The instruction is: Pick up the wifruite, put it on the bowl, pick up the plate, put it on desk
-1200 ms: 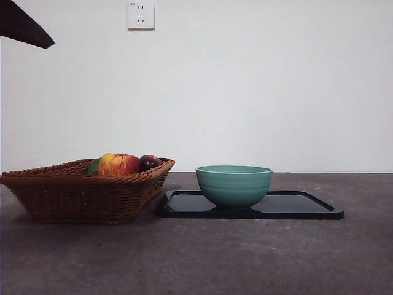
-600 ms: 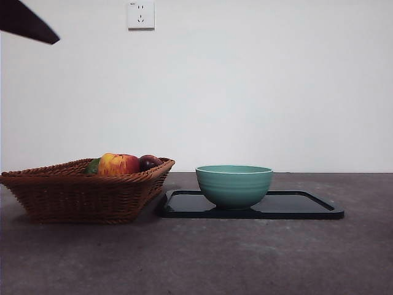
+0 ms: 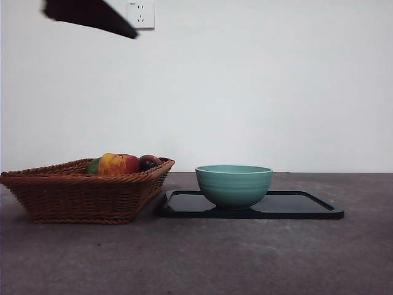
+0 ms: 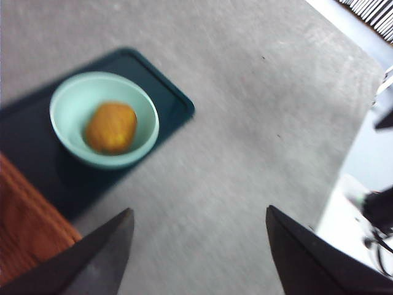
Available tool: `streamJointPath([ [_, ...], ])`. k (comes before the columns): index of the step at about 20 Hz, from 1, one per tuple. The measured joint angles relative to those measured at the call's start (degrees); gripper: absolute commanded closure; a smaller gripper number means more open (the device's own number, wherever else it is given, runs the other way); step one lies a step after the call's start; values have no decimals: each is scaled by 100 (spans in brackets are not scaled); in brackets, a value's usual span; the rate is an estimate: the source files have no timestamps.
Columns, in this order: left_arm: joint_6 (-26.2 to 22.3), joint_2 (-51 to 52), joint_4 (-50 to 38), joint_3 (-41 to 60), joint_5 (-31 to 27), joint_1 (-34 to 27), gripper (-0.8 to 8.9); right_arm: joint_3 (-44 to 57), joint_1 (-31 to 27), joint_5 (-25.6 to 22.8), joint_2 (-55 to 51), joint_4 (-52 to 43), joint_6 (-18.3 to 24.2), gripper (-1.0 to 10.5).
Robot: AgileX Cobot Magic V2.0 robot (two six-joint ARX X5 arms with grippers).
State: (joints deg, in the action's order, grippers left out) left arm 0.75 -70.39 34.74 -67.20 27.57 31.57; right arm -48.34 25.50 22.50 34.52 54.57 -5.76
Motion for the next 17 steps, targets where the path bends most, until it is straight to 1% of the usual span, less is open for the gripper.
streamJointPath([
  [4,-422,-1353,-24,-1266,-68,17,469,0,0,0,0,0,-2,717],
  [8,-767,-2542,-26,-2129,-122,63,469,0,0,0,0,0,0,717],
  [11,-1019,-3226,-55,-2476,-457,162,469,0,0,0,0,2,0,717],
  [15,-1257,-3842,-474,-2634,-549,326,469,0,0,0,0,2,-2,717],
  [17,-1397,-4050,-623,-2634,-737,435,469,0,0,0,0,11,0,717],
])
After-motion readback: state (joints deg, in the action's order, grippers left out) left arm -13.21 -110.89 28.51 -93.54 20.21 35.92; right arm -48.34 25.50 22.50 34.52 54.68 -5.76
